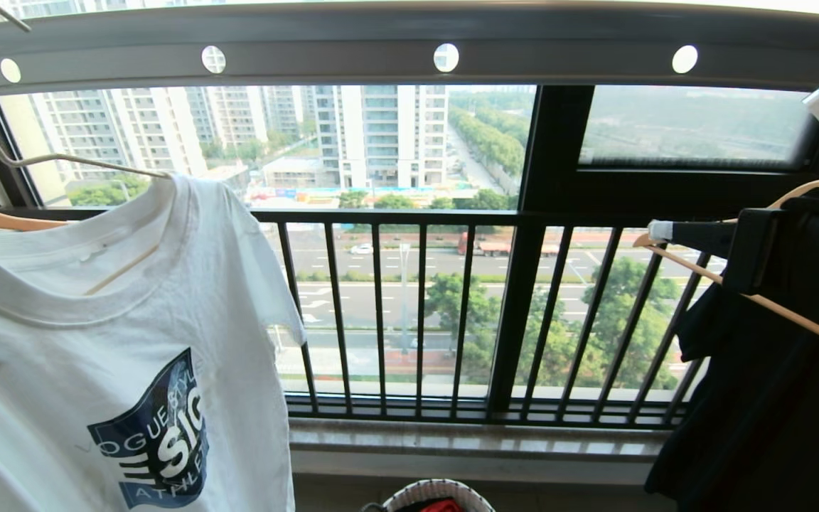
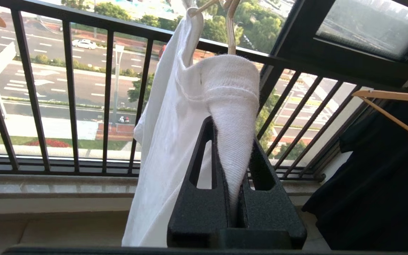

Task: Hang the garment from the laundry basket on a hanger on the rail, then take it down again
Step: Hang the clothes rack on the clothesline

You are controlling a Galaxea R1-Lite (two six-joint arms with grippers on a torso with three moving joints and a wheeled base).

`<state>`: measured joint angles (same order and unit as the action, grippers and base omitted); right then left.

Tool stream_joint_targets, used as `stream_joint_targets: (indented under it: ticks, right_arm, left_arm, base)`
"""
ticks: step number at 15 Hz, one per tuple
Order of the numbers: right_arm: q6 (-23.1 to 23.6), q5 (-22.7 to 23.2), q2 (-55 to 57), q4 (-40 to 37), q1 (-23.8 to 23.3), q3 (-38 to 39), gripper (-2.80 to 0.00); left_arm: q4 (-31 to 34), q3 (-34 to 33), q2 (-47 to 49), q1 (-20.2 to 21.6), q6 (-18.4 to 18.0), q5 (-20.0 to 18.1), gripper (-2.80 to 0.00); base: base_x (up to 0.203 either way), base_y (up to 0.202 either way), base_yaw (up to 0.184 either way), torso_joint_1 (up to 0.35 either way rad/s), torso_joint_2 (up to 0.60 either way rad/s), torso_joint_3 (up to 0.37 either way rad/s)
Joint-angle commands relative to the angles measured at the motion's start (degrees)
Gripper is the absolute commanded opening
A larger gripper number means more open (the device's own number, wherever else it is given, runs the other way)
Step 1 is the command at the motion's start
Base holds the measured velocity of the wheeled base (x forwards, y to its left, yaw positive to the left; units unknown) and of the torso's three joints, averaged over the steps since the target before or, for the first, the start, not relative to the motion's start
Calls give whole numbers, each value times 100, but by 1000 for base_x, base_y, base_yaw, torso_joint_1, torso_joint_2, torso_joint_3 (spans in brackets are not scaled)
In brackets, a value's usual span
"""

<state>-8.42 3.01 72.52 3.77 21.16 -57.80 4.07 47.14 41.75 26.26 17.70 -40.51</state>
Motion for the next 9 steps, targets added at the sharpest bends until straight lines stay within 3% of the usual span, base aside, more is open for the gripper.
stream_joint_targets:
  ticks: [1,3,6,9]
  right_arm:
    - [-10,51,26,1,-33,-4,-280]
    - [-1,77,52,1,-33,5,-280]
    - [-3,77,130,1,-42,14,-280]
    - [-1,77,148,1,-42,17,-280]
  left_arm:
    - [-17,-85,101,390,-18,24,-280]
    - [-226,-155,255,668,-29,121,-280]
    - [-1026,-472,572,1010,-18,226,-280]
    - [-1397,-513,975,1170,-119,228,-280]
  base:
    - [0,0,0,0,0,0]
    - [0,0,0,0,0,0]
    - [0,0,0,0,0,0]
    - [0,0,0,0,0,0]
